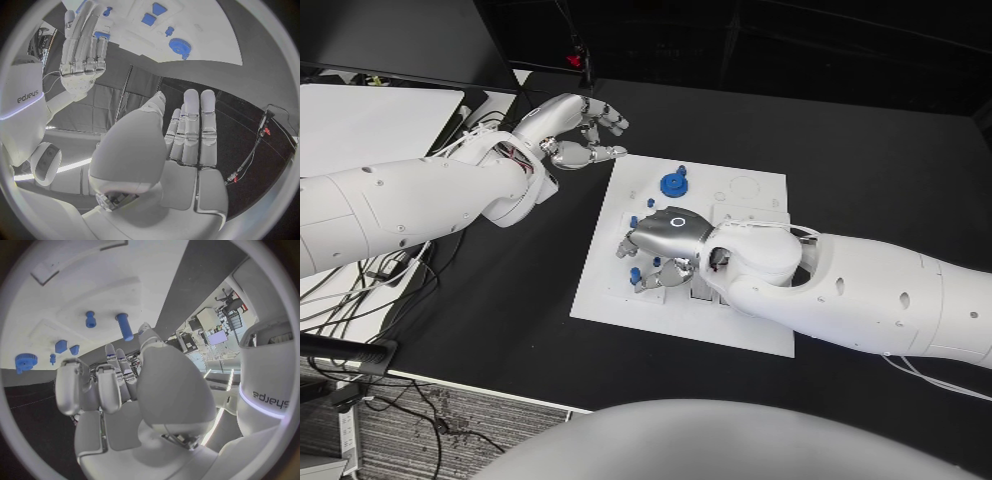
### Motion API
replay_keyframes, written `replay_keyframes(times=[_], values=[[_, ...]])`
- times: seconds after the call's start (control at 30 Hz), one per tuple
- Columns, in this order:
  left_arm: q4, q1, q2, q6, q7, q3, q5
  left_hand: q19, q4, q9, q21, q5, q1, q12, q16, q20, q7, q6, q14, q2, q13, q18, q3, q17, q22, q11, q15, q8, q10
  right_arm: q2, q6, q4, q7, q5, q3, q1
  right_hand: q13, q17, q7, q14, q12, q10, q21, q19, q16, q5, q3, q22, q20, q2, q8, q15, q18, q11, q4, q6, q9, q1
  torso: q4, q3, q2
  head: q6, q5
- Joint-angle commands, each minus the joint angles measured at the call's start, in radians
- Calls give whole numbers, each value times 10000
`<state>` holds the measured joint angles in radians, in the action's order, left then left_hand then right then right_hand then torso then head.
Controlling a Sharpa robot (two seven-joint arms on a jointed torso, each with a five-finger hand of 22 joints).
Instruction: Assemble the parts on the task board
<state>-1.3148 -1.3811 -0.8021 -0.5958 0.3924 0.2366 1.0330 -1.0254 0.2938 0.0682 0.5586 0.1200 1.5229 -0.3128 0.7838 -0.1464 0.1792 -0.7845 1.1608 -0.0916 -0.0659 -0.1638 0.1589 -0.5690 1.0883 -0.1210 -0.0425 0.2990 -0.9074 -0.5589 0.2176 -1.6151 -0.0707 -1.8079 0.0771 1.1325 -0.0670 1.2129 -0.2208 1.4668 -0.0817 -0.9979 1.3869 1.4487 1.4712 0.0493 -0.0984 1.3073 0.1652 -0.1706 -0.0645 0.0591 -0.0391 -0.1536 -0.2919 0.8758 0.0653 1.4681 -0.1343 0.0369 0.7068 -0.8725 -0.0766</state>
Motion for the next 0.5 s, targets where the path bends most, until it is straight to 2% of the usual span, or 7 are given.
replay_keyframes(times=[0.03,0.07,0.23,0.33,0.43,0.47,0.5], values=[[-8,-15,14,40,89,-9,-47,-42,-16,4,-50,50,-6,-44,-62,1,4,-58,67,83,13,-180,-62,14,-17,12,-6,-25,-50,-337,2210,-218,840,2240,-10,19,-11,-347,-27,212,-80,142,-152,-113,-140,0,-86,1250,26,101,-28,68,-214,-16,23,-94,14,9,4,-1,-13,-1,79],[-6,-15,21,44,92,-9,-47,-42,-16,4,-50,50,-6,-44,-62,1,4,-58,67,83,13,-180,-62,14,-17,12,-6,-25,-50,-520,2528,-334,1012,2832,-13,24,-14,-337,-33,215,-106,161,-141,-101,-145,3,-121,1256,34,156,-30,72,-211,-19,30,-108,14,38,0,2,-19,-1,120],[26,-9,85,48,130,-9,-48,-44,-14,2,-54,50,-10,-44,-62,1,5,-54,68,81,13,-180,-65,15,-17,11,-6,-27,-50,-1659,3604,-1028,1986,6117,-20,263,-76,-237,34,273,-480,-10,-91,-38,-135,94,-198,1282,35,508,-180,33,-200,48,81,55,68,135,-20,48,-54,-1,660],[40,-7,118,45,152,-9,-64,-54,-4,-3,-72,47,-53,-46,-66,1,13,-32,71,70,15,-178,-95,20,-19,7,-10,-42,-46,-2515,3506,-1496,2293,8103,-20,573,-182,-574,108,189,-905,-314,-376,-235,-275,380,-74,1091,-29,643,-311,-39,-277,142,72,42,91,-6,-27,88,-93,-1,1101],[74,-6,168,49,175,-9,-191,-54,-4,-3,-72,47,-53,-46,-66,1,13,-32,71,70,15,-178,-95,20,-19,7,-10,-42,-46,-3328,3160,-1913,2259,9366,-19,769,-396,-1023,201,2,-1421,-619,-748,-532,-476,1327,245,860,-91,762,-507,-118,-369,251,102,-3,135,-420,-26,110,-128,-1,1389],[91,-6,203,52,186,-9,-259,-54,-4,-3,-72,47,-53,-46,-66,1,13,-32,71,70,15,-178,-95,20,-19,7,-10,-42,-46,-3756,2939,-2118,2114,9773,-16,831,-626,-1413,286,-204,-1852,-756,-1265,-938,-645,1532,468,535,-150,805,-610,-199,-503,345,90,-148,149,-585,-53,133,-145,-1,1613],[95,-5,219,51,193,-9,-290,-56,-4,-4,-75,47,-59,-46,-66,1,14,-30,72,69,15,-177,-98,21,-19,6,-10,-44,-45,-3999,2772,-2227,1989,9955,-13,858,-805,-1612,332,-330,-2155,-808,-1470,-1117,-730,1590,615,417,-187,846,-655,-225,-549,394,77,-284,152,-735,-59,142,-150,-1,1699]])
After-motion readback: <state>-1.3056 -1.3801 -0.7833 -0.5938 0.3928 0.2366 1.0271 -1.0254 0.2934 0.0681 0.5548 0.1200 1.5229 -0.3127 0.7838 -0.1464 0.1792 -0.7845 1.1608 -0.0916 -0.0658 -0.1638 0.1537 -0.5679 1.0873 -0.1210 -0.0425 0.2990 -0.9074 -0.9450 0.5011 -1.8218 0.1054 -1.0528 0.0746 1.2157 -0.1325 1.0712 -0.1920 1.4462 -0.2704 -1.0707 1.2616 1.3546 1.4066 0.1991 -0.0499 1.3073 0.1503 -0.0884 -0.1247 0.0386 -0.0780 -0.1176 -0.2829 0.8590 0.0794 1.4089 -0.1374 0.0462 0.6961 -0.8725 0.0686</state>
